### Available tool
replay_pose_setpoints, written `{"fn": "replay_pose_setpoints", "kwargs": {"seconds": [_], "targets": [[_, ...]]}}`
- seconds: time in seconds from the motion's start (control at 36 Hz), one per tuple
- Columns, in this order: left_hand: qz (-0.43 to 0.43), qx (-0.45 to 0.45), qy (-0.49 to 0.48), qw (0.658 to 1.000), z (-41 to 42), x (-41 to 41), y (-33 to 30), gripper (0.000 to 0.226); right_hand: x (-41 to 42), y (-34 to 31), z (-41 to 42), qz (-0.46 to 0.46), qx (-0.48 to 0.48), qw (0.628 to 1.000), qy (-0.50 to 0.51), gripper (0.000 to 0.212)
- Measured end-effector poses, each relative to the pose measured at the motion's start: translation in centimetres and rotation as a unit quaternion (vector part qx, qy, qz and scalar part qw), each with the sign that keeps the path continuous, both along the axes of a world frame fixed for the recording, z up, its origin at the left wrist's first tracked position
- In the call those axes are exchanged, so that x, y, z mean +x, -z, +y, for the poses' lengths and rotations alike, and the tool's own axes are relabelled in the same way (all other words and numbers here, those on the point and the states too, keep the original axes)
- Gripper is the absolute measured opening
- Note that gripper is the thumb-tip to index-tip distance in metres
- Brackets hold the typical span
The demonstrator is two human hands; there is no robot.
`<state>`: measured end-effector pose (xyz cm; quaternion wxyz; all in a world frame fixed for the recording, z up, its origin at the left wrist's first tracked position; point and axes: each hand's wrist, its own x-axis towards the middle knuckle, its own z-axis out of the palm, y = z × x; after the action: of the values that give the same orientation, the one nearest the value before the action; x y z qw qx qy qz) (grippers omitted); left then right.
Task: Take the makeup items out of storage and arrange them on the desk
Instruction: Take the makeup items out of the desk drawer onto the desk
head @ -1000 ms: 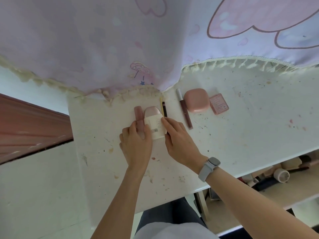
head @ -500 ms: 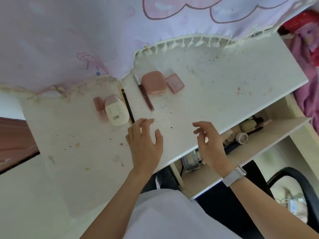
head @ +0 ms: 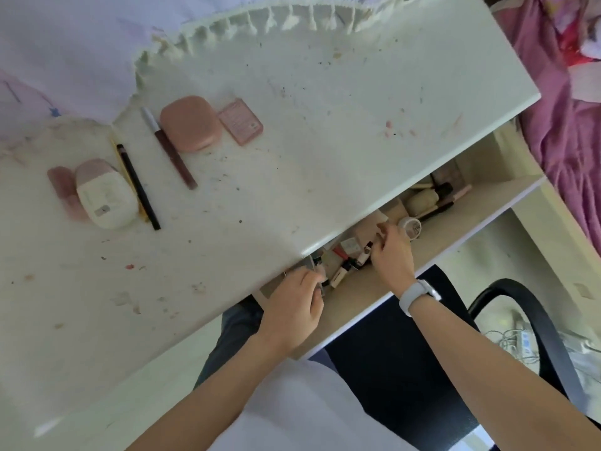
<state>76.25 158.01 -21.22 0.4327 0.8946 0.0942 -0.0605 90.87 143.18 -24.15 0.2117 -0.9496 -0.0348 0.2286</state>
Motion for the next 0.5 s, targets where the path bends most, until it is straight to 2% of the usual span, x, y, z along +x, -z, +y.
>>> {"fn": "replay_pose_setpoints", "kwargs": {"seconds": [0.08, 0.17, 0.31, 0.42, 0.5], "targets": [[0.115, 0.041, 0.012, 0.992, -1.1, -0.4, 2.8, 0.032, 1.5, 1.2, -0.1, 0.013, -0.036, 0.999, 0.004, 0.040], [0.183, 0.111, 0.027, 0.976, -1.6, -0.4, 4.9, 0.049, 2.4, 2.3, 0.1, 0.003, -0.048, 0.999, -0.021, 0.054], [0.253, 0.172, -0.007, 0.952, -2.4, -0.2, 7.1, 0.071, 2.7, 3.8, 0.2, 0.012, -0.076, 0.996, -0.036, 0.058], [0.288, 0.144, -0.088, 0.943, -3.4, 0.5, 7.9, 0.083, 2.2, 4.0, -0.1, 0.015, -0.061, 0.998, -0.019, 0.060], [0.292, 0.169, -0.094, 0.937, -3.9, 0.7, 8.3, 0.090, 2.0, 3.8, -0.6, 0.019, -0.060, 0.998, -0.019, 0.057]]}}
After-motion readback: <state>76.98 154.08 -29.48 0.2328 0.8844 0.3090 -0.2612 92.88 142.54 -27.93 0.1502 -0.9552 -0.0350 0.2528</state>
